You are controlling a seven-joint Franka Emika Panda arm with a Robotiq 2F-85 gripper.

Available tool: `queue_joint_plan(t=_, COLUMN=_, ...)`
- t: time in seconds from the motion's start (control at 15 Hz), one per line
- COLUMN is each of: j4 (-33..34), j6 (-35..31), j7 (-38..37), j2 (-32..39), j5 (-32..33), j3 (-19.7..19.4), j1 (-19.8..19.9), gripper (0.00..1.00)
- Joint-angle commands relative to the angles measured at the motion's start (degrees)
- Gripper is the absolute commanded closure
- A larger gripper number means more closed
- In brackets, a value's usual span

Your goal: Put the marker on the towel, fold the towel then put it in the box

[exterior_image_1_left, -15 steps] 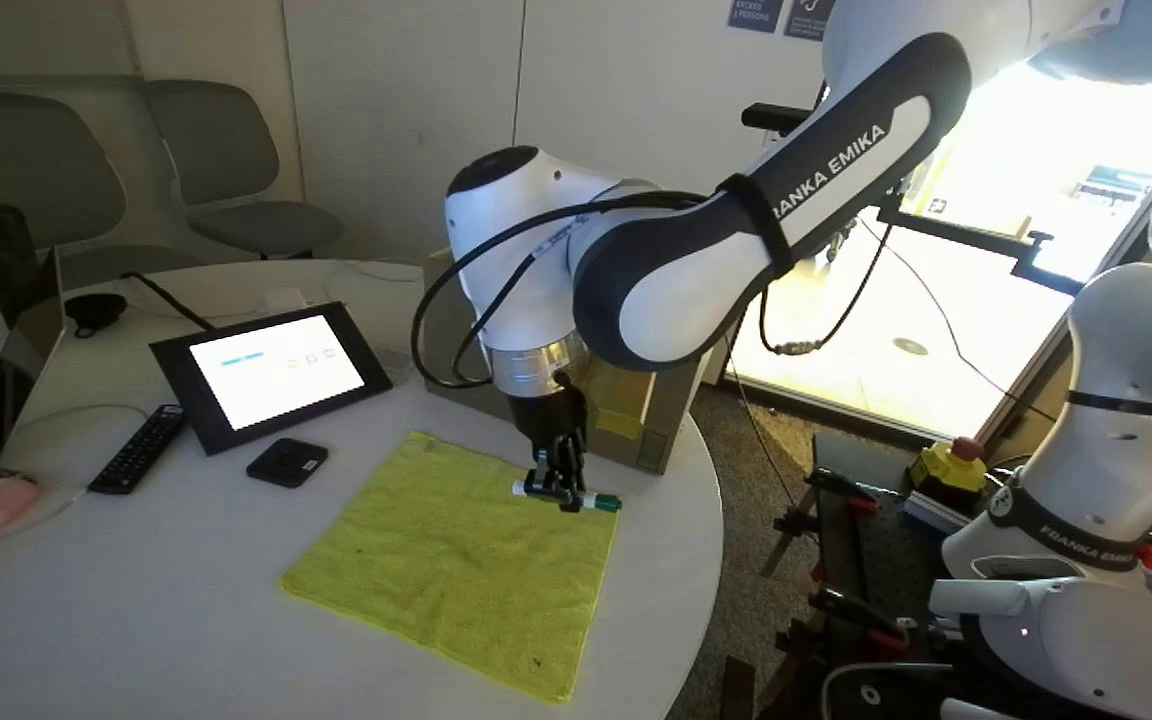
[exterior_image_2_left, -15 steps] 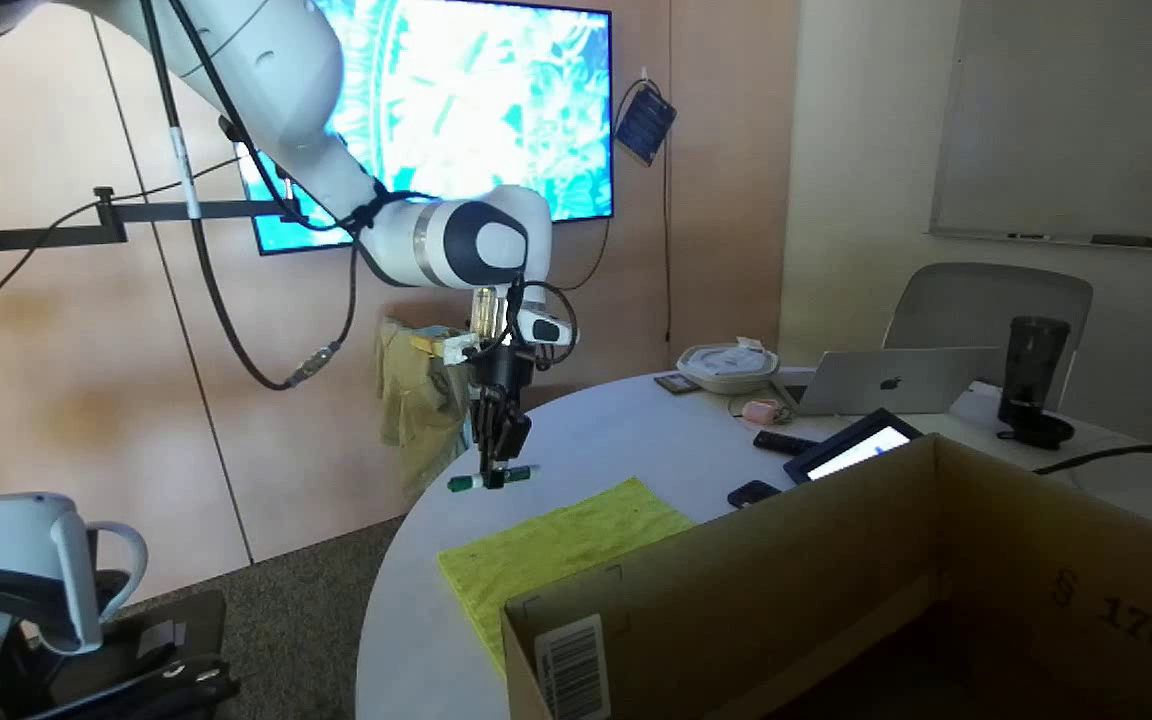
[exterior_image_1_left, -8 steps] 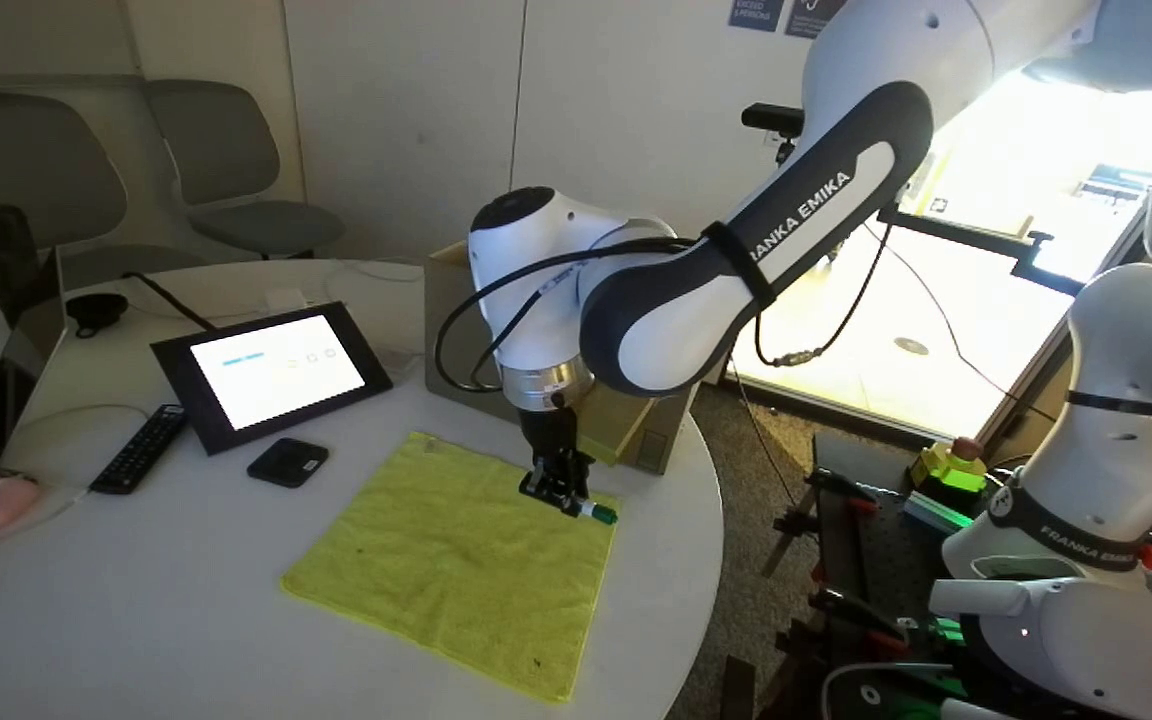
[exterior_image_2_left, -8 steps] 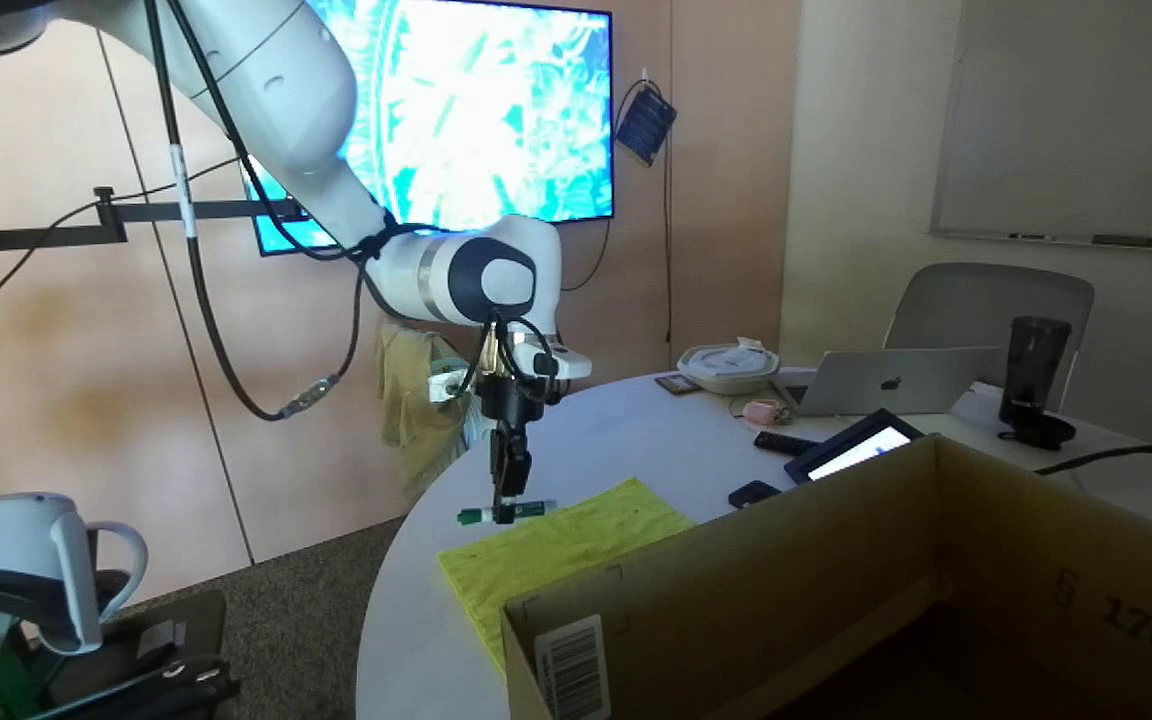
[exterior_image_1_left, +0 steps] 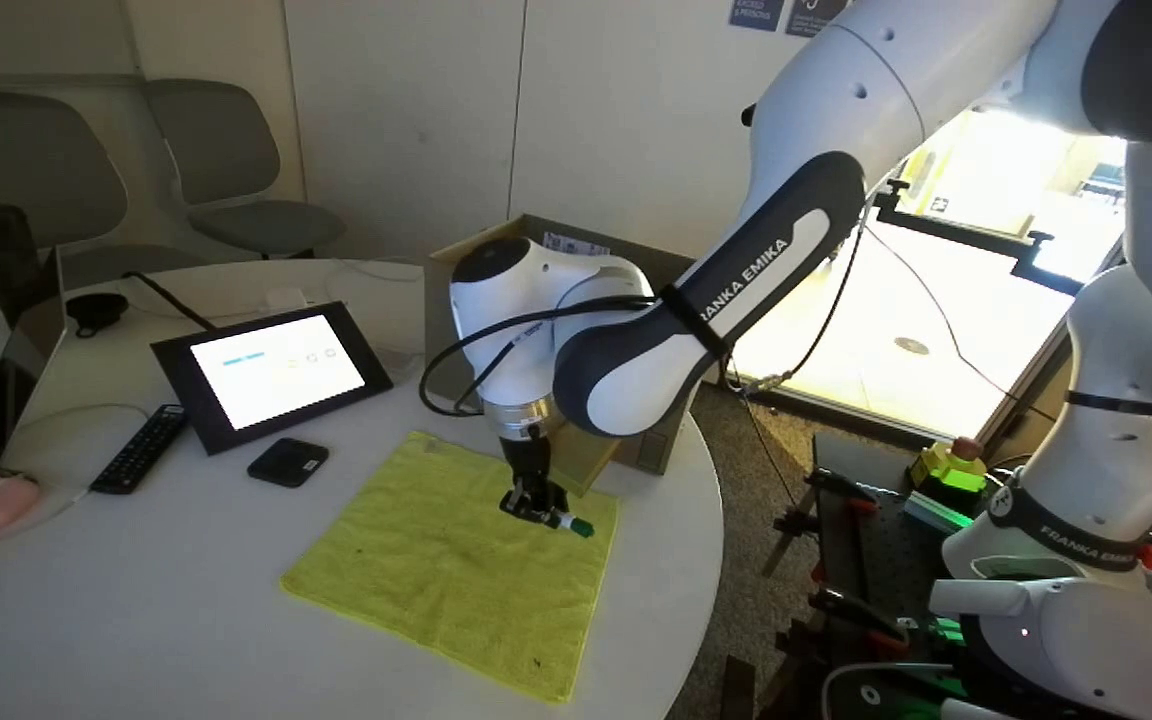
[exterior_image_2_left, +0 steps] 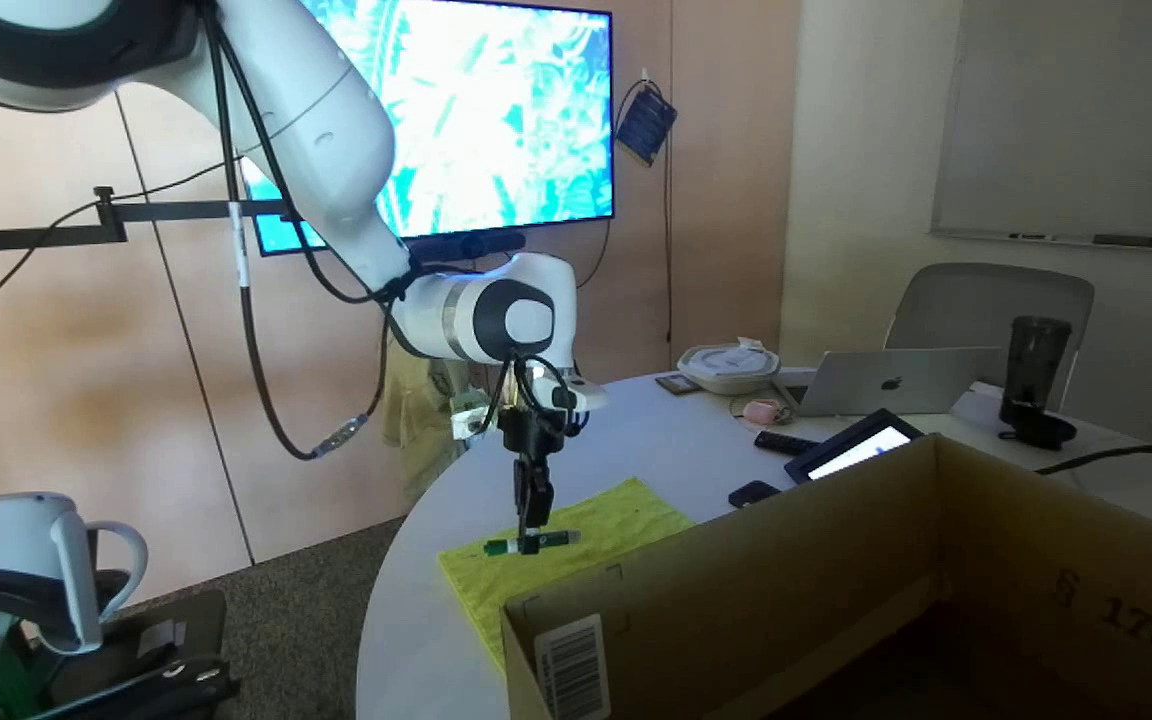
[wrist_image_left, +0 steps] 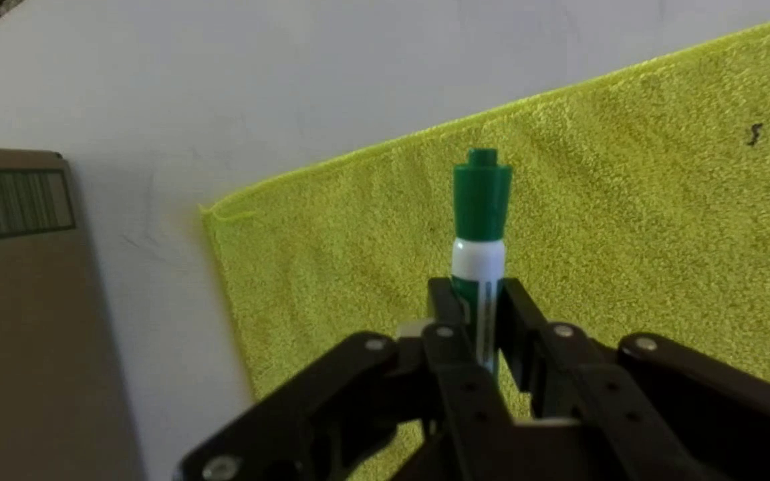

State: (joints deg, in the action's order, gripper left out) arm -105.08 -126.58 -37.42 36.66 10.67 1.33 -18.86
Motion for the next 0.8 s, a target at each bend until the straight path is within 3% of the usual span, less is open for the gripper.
queue_joint_plan(t=0.0, j4=6.3, j6=-0.1, j7=-0.7, j2=4.6, j5=4.2, j3=-2.4, j1=-2.8, gripper=0.94)
queue_joint_plan(t=0.27, j4=11.4, j6=-0.1, j7=-1.3, j2=8.3, j5=5.9, j3=-3.6, j1=-4.1, gripper=0.94)
queue_joint_plan(t=0.4, j4=13.2, j6=0.1, j7=-1.4, j2=9.6, j5=5.4, j3=-3.9, j1=-4.3, gripper=0.87)
queue_joint_plan(t=0.47, j4=14.0, j6=0.3, j7=-1.5, j2=10.1, j5=5.2, j3=-4.0, j1=-4.4, gripper=0.6)
queue_joint_plan(t=0.6, j4=15.0, j6=0.4, j7=-1.9, j2=10.9, j5=5.1, j3=-4.2, j1=-4.4, gripper=0.53)
queue_joint_plan(t=0.73, j4=15.4, j6=0.4, j7=-2.1, j2=11.3, j5=5.0, j3=-4.4, j1=-4.5, gripper=0.36)
